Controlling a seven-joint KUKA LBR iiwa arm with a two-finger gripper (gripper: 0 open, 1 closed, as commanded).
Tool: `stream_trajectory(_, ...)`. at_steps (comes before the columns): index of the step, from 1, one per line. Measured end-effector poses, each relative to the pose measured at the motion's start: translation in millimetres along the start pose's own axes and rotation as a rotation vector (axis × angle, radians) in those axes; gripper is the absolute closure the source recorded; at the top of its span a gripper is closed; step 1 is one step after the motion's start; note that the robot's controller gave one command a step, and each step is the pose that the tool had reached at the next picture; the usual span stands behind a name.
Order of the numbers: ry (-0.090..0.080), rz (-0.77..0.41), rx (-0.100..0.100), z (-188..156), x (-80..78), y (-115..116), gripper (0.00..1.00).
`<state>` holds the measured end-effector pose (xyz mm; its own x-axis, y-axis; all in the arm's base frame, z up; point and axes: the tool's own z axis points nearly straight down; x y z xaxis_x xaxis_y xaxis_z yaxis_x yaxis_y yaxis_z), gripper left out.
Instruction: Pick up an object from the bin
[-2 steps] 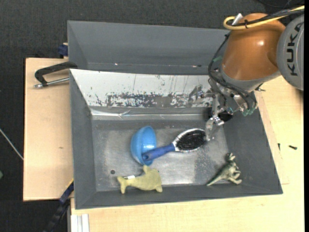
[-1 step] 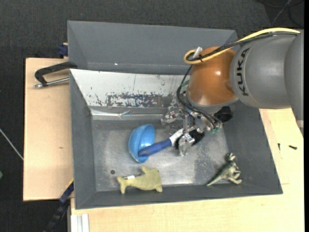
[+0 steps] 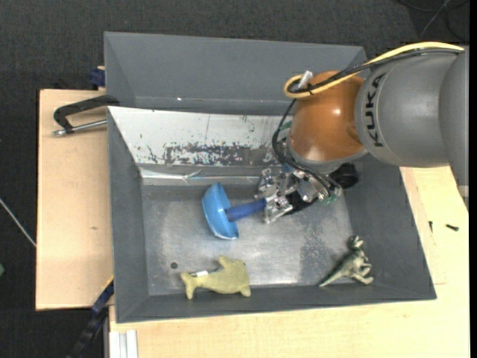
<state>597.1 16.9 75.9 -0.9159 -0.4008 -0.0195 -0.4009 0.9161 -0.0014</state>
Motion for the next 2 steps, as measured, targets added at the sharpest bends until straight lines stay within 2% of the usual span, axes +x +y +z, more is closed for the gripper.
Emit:
stream_trajectory(1, 0.006, -0.024, 0.002, -116.6, -4.2, 10.7, 1.0)
stream_trajectory(2, 0.008, -0.022, 0.001, -162.0, -10.5, 14.3, 1.0)
